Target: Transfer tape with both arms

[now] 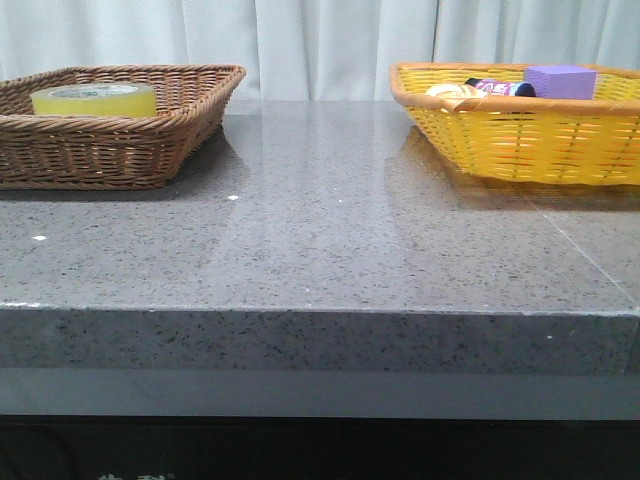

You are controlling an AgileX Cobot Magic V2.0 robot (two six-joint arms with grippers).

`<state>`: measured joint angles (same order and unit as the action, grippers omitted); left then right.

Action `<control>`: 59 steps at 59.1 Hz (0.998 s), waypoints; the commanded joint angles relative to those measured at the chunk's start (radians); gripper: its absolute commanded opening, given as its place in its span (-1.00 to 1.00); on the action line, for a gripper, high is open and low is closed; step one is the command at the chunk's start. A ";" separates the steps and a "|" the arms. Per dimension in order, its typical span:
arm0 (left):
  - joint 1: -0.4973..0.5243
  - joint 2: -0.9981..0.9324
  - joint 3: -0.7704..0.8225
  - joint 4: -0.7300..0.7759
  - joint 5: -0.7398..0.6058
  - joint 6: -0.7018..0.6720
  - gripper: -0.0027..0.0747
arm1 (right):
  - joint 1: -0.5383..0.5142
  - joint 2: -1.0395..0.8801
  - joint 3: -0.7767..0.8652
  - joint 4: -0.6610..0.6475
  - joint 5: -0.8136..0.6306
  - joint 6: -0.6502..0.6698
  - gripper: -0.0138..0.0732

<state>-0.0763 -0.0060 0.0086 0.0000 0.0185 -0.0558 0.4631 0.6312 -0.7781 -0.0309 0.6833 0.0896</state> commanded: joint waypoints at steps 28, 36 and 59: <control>-0.002 -0.019 0.040 -0.008 -0.082 -0.011 -0.98 | -0.380 -0.587 0.599 0.145 -0.511 -0.014 -0.84; -0.002 -0.019 0.040 -0.008 -0.082 -0.011 -0.98 | -0.407 -0.630 0.658 0.146 -0.537 -0.014 -0.84; -0.002 -0.019 0.040 -0.008 -0.082 -0.011 -0.98 | -0.399 -0.668 0.779 0.146 -0.699 -0.014 -0.84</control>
<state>-0.0763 -0.0060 0.0086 0.0000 0.0163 -0.0558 0.0630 -0.0100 0.0272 0.1147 0.0999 0.0875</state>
